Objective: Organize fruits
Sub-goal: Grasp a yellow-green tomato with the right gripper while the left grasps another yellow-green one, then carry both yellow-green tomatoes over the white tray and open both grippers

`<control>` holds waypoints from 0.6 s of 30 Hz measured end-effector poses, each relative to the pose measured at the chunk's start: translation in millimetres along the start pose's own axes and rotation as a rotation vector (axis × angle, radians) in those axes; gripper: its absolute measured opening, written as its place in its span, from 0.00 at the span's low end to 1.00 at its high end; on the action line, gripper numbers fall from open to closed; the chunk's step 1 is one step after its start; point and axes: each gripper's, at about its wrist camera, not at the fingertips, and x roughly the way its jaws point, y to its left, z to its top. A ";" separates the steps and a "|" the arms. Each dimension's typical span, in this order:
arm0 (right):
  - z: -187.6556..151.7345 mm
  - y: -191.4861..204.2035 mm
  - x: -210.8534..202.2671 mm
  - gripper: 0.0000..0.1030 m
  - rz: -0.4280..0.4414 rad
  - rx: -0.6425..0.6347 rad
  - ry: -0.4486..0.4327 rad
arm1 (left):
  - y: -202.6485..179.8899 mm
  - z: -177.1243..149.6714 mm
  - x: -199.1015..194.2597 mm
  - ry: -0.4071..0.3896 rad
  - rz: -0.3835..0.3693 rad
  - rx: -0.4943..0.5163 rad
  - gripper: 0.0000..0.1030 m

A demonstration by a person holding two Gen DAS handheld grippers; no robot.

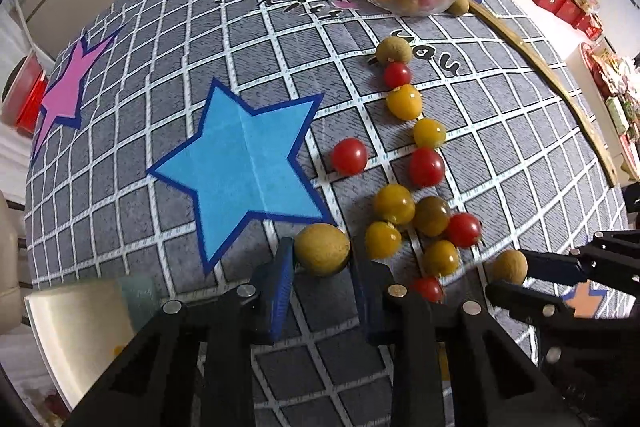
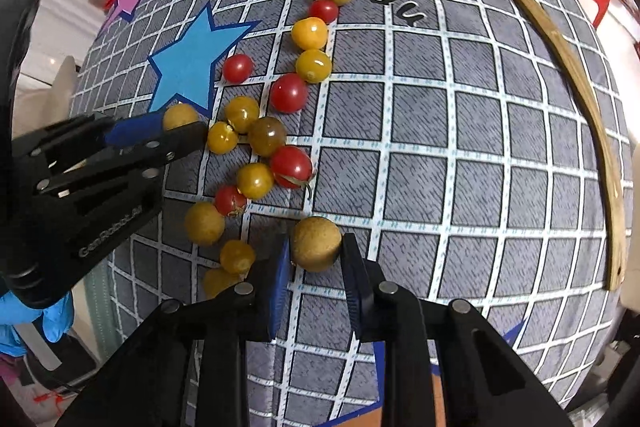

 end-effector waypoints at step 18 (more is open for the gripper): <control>-37.7 19.1 -18.4 0.27 0.021 0.023 -0.003 | 37.4 -66.5 -57.2 -0.050 0.007 -0.047 0.28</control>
